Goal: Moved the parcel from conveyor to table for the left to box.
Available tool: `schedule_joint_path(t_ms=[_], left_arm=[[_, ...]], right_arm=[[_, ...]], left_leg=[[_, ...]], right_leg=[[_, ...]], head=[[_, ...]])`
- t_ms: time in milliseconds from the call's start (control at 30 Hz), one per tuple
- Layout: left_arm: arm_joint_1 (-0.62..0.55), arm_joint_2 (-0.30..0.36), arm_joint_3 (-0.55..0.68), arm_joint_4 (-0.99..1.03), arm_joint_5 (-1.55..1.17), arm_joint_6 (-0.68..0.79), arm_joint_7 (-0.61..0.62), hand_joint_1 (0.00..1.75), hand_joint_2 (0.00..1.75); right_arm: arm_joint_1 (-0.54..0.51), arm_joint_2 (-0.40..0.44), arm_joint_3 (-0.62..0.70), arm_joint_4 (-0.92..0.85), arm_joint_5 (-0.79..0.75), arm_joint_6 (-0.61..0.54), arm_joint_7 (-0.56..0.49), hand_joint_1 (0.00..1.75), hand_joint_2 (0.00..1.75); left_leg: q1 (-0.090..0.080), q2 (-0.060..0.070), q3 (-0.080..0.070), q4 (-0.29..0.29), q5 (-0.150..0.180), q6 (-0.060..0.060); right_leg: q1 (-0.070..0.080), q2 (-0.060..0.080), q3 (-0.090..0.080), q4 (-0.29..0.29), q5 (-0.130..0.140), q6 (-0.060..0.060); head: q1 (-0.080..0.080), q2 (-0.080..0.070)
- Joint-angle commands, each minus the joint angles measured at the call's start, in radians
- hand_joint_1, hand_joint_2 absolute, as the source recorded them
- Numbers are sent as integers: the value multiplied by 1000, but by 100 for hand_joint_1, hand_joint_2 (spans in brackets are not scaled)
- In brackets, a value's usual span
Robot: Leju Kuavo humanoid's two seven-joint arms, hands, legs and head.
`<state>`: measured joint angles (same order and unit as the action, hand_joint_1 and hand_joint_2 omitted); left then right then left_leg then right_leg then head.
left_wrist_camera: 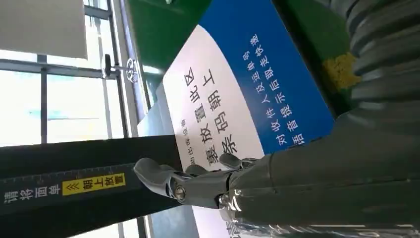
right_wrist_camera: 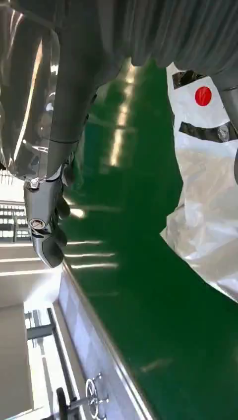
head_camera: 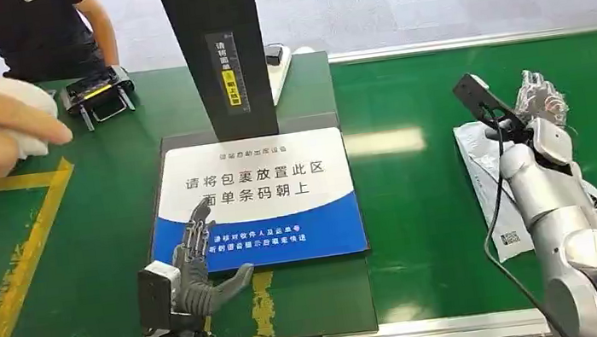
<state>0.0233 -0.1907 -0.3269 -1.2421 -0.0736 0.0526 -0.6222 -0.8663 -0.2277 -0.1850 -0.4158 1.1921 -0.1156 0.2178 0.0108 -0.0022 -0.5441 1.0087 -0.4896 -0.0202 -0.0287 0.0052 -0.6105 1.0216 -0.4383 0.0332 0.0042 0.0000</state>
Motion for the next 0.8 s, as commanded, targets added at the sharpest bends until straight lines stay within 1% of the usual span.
schedule_joint_path(t_ms=[33,67,133,233,300,400,467,533,600,667,767,800], left_arm=[[-13,34,-11,57,13,10,-8,0,175],[-11,35,-15,56,13,11,-8,0,175],[-7,37,-19,55,14,12,-8,0,175],[-7,37,-19,55,14,12,-8,0,175],[-7,37,-19,54,15,13,-8,0,175],[-11,36,-26,59,15,12,-8,0,175],[-19,30,-35,65,15,2,-5,0,175],[-28,26,-40,70,14,-4,-2,0,175],[-34,24,-41,74,14,-6,0,0,175],[-47,24,-42,88,14,-7,1,0,175],[-62,22,-42,113,19,-11,0,0,175],[-63,21,-43,116,20,-13,-1,0,175]], right_arm=[[-46,-42,-11,147,7,63,85,0,175],[-34,-48,-20,143,3,65,91,0,175],[-13,-58,-30,138,0,57,81,0,175],[-13,-58,-30,138,0,57,81,0,175],[-17,-55,-31,137,0,60,82,0,175],[24,-69,-61,122,-9,46,88,0,175],[59,-88,-83,115,-14,39,95,0,175],[76,-102,-90,116,-6,32,119,0,175],[86,-108,-99,119,-8,44,121,0,175],[92,-105,-93,129,11,98,134,0,175],[120,-87,-96,135,22,136,147,0,175],[130,-82,-99,137,22,135,149,0,175]], left_leg=[[0,0,0,-1,1,0],[0,0,0,-3,3,1],[0,-2,0,-1,1,1],[0,-3,1,-3,3,1],[0,-1,0,-2,2,1],[0,0,0,-2,1,1],[0,-4,0,-1,1,0],[1,-6,0,-3,3,1],[0,-4,-1,-1,1,1],[0,-4,-2,-1,1,1],[0,-2,-1,-2,2,2],[0,-2,-1,-2,1,1]], right_leg=[[0,-1,0,-1,1,-3],[1,-2,1,-4,4,-5],[0,-3,1,-2,1,-2],[1,-4,2,-4,2,-4],[1,-2,0,-2,2,-3],[0,-1,-1,-2,2,-3],[1,-4,1,-2,0,-2],[2,-7,2,-4,1,-3],[1,-6,0,-2,1,-2],[0,-5,0,-2,1,-2],[1,-4,0,-4,3,-4],[1,-3,-1,-3,1,-3]], head=[[0,0],[0,0],[0,0],[0,0],[0,0],[0,0],[0,0],[0,0],[0,0],[0,0],[0,0],[0,0]])
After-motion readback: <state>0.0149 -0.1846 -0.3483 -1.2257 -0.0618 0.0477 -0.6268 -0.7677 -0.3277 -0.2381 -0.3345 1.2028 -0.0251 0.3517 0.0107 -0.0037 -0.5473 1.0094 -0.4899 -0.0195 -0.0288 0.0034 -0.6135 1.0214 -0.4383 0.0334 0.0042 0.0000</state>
